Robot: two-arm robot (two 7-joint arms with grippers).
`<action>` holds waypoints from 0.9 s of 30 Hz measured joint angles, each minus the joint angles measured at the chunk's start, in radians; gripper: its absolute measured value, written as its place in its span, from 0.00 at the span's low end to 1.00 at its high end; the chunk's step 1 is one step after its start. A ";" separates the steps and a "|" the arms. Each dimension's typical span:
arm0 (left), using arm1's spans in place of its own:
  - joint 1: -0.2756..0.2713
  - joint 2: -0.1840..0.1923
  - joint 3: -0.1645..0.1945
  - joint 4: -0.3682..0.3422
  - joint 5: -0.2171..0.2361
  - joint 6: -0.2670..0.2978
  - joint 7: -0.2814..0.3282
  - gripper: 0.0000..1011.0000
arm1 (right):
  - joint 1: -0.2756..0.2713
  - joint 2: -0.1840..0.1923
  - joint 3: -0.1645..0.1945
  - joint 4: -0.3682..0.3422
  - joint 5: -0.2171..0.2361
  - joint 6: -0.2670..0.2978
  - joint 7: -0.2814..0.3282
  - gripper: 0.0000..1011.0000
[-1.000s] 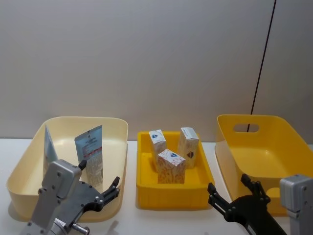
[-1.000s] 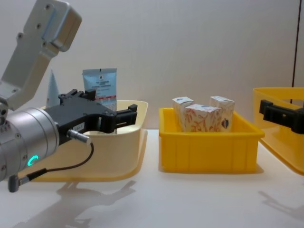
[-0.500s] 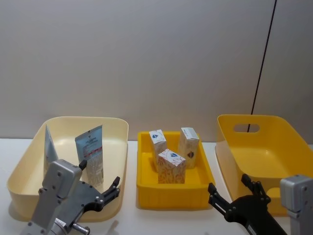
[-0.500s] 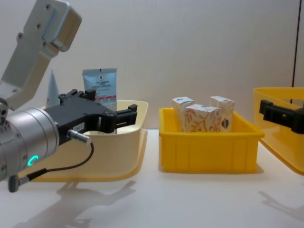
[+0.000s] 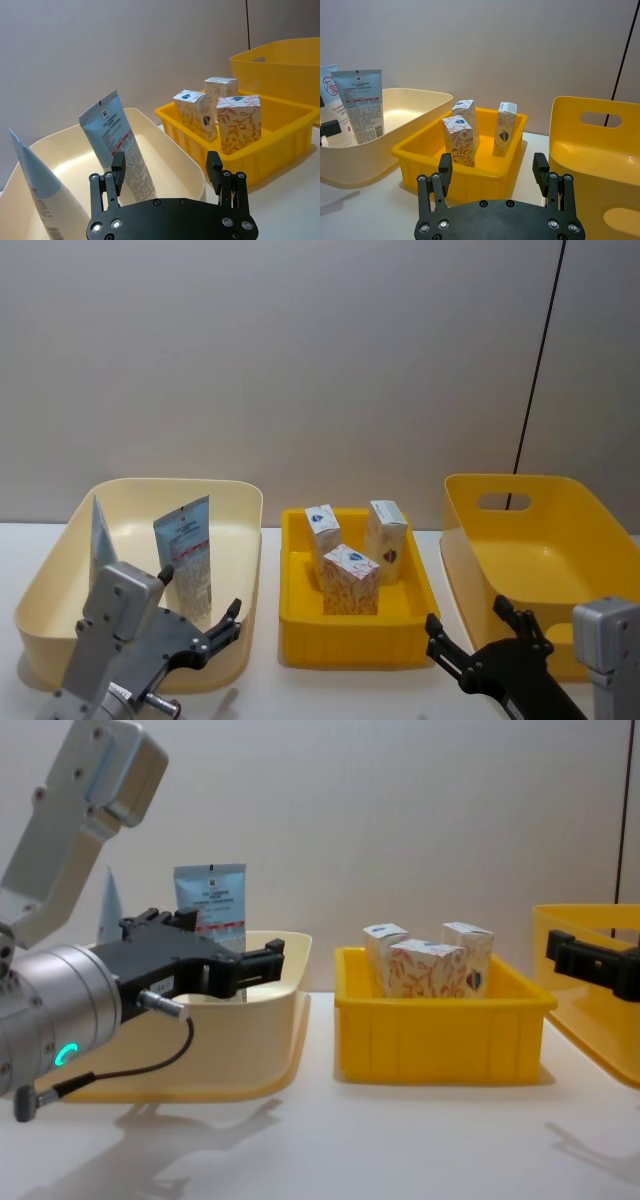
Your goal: Bimanual collaborative sorting of washing and personal care products
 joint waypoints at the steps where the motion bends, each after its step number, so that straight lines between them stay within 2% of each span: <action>1: -0.001 -0.001 -0.002 0.000 -0.002 0.004 0.000 0.99 | 0.000 0.000 0.000 0.000 0.000 0.000 0.000 0.99; 9: -0.019 -0.007 -0.027 0.009 -0.029 0.034 -0.010 0.99 | 0.000 0.000 0.000 0.000 0.000 0.000 0.000 0.99; 27: -0.090 -0.017 -0.068 0.084 -0.104 0.108 -0.106 0.99 | 0.000 0.000 0.000 0.000 0.000 0.000 0.000 0.99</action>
